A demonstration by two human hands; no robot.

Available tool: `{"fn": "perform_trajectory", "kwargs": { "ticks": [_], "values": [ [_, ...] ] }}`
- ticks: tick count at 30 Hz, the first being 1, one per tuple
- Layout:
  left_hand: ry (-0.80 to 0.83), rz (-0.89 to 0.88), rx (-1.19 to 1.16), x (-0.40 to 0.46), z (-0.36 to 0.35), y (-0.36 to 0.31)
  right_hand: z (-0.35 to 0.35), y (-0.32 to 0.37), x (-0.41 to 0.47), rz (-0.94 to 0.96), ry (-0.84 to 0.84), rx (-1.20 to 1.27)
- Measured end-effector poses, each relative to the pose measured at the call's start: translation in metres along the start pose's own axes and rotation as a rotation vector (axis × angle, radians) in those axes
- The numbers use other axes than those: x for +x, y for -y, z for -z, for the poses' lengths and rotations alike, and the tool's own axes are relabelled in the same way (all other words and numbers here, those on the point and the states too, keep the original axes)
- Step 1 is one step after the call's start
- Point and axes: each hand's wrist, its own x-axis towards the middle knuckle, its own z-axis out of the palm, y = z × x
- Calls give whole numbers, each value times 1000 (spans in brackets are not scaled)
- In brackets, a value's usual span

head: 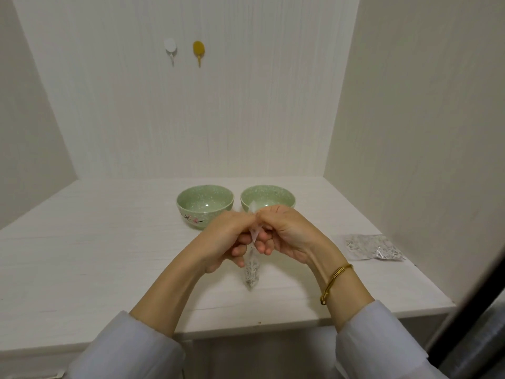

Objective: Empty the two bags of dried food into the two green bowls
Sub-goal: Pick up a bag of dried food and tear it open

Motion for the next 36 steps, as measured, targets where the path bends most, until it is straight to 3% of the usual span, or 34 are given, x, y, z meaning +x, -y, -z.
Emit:
{"fn": "perform_trajectory", "kwargs": {
  "ticks": [5,9,16,24,29,36],
  "values": [
    [-37,37,280,-4,2,-11,-5,5,-2,-11,37,-169],
    [-32,93,318,0,11,-12,-3,9,-4,-24,-31,-188],
    [-126,28,439,6,16,-21,4,17,-12,-49,-141,-389],
    [-163,46,535,6,22,-28,13,18,-17,-29,-227,-376],
    [-194,-39,478,8,13,-33,15,9,-17,16,-298,-172],
    [-264,-188,178,11,7,-45,5,-23,-7,-144,-440,305]
  ]
}}
